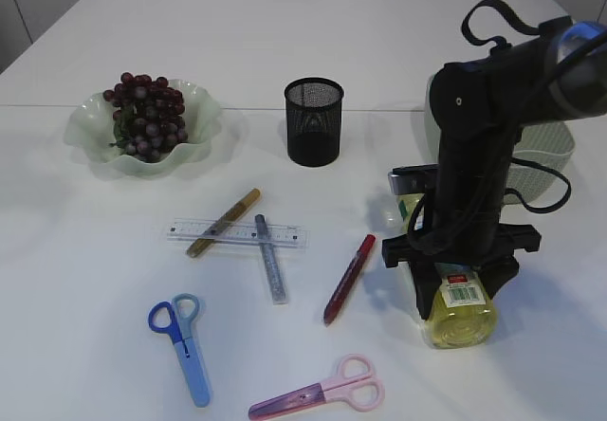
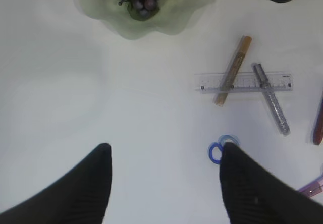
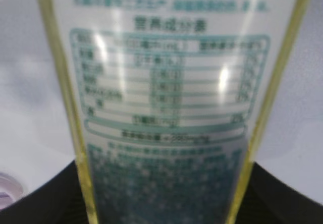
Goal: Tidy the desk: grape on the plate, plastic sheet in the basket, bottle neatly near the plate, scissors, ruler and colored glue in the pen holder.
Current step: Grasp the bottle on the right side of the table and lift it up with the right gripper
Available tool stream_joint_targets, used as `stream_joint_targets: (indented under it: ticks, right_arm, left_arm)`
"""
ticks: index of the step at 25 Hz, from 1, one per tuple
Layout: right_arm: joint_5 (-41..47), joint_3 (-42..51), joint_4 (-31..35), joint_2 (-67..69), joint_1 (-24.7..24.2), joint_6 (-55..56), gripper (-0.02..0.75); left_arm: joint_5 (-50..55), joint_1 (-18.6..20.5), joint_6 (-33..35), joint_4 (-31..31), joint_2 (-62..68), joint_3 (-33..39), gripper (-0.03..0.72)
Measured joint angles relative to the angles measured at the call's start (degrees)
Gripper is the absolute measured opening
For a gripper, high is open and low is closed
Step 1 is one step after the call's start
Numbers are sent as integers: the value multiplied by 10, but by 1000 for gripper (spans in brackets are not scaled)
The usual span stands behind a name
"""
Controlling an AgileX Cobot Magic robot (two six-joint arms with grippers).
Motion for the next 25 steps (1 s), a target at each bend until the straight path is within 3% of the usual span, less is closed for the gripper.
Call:
stream_joint_targets:
  ticks: [4,25]
  right_arm:
    - [-7,9,-5,-6,1,-10,482]
    - [-260,252,-10,-250,3,-120,482]
  left_arm:
    - [0,0,0,0,0,0,478]
    - [0,0,0,-3,0,0,459]
